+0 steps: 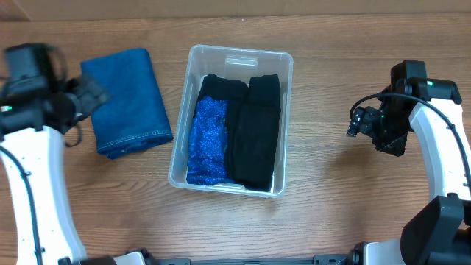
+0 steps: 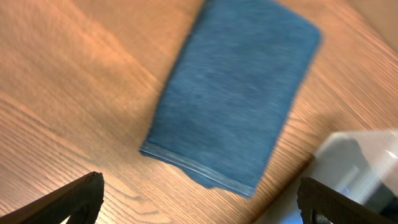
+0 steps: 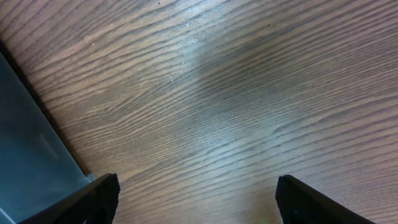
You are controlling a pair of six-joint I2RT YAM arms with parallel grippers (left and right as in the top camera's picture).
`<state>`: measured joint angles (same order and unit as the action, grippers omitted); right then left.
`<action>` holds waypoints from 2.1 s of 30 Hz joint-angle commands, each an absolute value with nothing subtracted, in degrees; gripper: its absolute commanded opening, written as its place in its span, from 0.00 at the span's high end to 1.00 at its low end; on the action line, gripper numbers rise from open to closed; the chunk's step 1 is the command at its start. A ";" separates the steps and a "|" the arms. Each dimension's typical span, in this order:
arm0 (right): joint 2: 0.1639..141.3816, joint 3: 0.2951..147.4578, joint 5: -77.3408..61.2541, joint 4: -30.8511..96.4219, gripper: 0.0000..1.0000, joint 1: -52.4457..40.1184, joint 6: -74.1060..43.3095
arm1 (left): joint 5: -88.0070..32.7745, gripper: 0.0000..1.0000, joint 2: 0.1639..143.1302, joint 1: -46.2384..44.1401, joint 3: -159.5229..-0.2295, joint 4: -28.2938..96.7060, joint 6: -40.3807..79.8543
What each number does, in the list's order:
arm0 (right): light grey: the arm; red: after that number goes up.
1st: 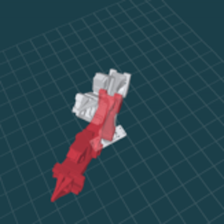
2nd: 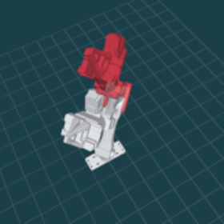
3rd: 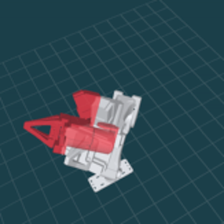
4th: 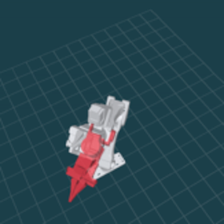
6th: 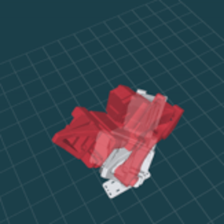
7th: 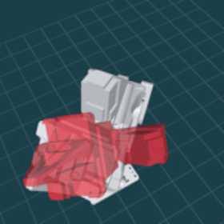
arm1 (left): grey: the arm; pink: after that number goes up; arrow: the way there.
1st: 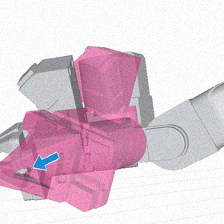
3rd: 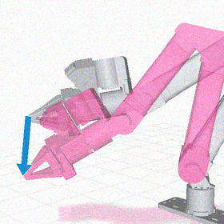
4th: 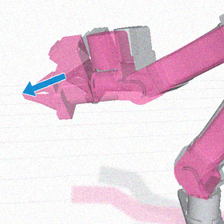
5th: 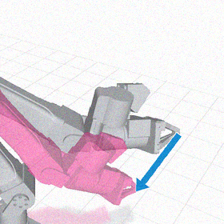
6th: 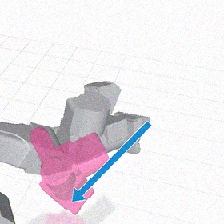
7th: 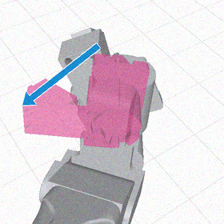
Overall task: Pack container
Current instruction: 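Reach the left gripper to the teal denim towel and grasp it, then lift the teal towel and lay it on top of the bin contents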
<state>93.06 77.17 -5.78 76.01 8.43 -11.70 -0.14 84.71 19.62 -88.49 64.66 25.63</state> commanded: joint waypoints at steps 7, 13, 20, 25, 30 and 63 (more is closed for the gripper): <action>91.61 77.23 -6.28 75.94 0.15 8.27 -10.85 | -24.40 0.00 103.63 35.62 -81.45 54.92 5.98; 91.61 77.23 -6.26 76.01 0.15 8.27 -10.41 | -38.00 0.00 114.85 35.77 -81.45 48.51 -6.22; 91.61 77.23 -6.07 76.53 0.15 8.27 -9.56 | -34.46 0.00 120.57 35.77 -81.45 39.44 -3.01; 91.61 77.23 -6.07 76.42 0.14 8.27 -9.32 | -45.69 0.00 125.03 35.64 -81.45 33.82 -3.84; 91.61 77.23 -6.09 76.44 0.14 8.27 -9.17 | -62.61 0.00 131.15 34.04 -81.45 30.92 -3.60; 91.61 77.23 -7.20 77.52 0.14 8.27 -9.17 | -60.23 0.96 69.82 4.67 -81.65 24.99 19.09</action>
<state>93.06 77.17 -6.74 77.54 8.43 -9.34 -60.93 70.59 15.09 -79.99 27.11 15.59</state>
